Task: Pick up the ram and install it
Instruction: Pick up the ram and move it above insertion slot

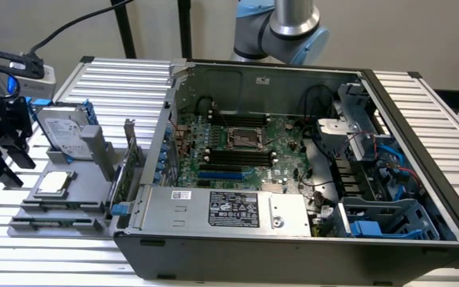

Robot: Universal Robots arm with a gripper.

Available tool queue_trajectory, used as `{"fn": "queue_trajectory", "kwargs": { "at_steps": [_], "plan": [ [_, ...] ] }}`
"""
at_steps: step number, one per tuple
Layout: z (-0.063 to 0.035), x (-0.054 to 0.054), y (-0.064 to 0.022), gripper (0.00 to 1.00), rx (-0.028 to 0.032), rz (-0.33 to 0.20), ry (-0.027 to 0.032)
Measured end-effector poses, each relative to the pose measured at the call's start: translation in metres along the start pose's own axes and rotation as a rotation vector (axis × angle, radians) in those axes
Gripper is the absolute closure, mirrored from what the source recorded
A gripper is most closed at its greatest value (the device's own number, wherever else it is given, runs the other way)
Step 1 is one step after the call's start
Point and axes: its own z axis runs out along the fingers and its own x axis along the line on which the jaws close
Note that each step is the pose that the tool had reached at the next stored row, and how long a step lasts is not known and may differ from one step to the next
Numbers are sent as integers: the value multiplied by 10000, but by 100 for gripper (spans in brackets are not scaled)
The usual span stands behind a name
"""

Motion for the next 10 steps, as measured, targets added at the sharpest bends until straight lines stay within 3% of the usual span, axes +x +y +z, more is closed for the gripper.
{"fn": "queue_trajectory", "kwargs": {
  "at_steps": [1, 2, 10],
  "plan": [
    [14, 1, 1, 64, -1, 1, 1],
    [31, 3, 2, 58, -2, -1, 2],
    [175, 55, 0, 58, -2, -124, 2]
  ]
}}
